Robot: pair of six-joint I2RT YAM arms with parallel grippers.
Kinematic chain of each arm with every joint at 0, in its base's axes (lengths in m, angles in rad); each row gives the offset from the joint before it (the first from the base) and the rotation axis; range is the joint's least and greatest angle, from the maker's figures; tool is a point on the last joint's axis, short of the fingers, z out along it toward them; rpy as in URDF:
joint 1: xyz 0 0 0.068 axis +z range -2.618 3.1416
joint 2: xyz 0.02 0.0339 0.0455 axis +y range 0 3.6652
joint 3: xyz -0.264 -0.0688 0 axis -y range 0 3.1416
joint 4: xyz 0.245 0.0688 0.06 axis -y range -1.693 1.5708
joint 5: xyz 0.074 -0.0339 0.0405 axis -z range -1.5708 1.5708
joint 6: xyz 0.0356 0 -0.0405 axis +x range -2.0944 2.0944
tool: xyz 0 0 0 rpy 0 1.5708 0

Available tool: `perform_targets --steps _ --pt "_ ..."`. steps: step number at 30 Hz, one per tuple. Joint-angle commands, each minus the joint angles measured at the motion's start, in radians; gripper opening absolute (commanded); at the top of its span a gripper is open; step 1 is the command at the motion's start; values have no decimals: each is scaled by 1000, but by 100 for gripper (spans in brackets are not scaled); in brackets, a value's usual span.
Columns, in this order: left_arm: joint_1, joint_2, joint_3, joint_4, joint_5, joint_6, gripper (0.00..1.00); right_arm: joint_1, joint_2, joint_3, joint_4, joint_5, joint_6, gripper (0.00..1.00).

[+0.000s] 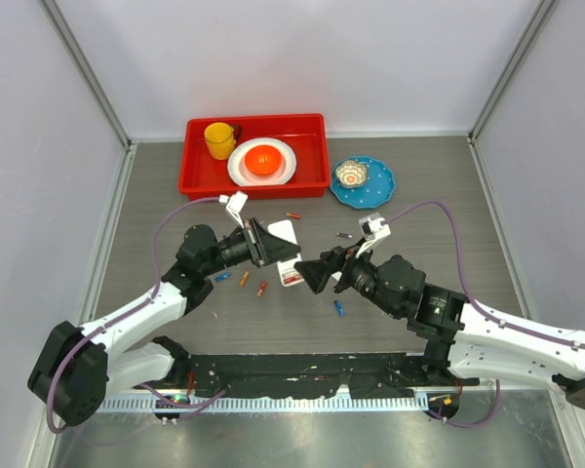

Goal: Load the batteries into the remote control
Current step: Load the battery into the remote control.

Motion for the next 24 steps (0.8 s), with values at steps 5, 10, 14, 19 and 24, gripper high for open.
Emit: perform_targets --steps 5,10,14,19,24 --pt "-3 -42 -3 114 -63 6 0 -38 101 1 119 -273 112 90" --pt "-3 -50 -3 125 -66 -2 0 -38 104 -3 123 -280 106 90" --pt "-3 -58 -8 128 -72 -2 0 -39 116 4 120 -293 101 90" --pt "-3 -61 -11 134 -72 -6 0 -39 118 1 120 -274 103 90" --pt "-3 -67 -14 134 -72 -8 0 -41 115 -2 134 -244 106 88"
